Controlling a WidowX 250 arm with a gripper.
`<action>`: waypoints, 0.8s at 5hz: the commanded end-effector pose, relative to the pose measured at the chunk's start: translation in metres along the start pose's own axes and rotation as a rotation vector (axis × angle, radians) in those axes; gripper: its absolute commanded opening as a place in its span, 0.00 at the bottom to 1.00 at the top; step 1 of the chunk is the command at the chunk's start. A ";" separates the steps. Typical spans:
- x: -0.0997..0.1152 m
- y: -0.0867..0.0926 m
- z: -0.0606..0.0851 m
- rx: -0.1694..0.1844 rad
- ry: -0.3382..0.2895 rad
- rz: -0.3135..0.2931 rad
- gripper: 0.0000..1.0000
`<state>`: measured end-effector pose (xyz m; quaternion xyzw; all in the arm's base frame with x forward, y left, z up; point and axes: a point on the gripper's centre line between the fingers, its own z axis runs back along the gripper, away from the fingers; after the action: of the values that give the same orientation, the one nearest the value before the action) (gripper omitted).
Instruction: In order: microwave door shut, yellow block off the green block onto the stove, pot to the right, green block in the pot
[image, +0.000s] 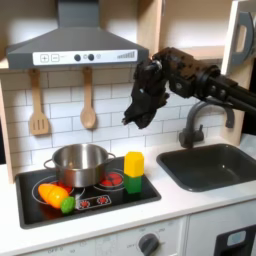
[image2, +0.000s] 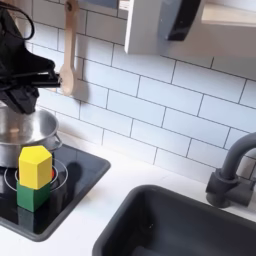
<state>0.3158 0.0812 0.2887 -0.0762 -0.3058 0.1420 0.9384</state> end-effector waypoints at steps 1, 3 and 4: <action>0.016 0.006 0.000 -0.014 -0.108 -0.004 0.00; 0.024 0.007 0.002 -0.041 -0.177 -0.007 0.00; 0.031 0.006 0.009 -0.067 -0.211 -0.004 0.00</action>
<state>0.3327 0.0976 0.3058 -0.0932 -0.4018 0.1394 0.9003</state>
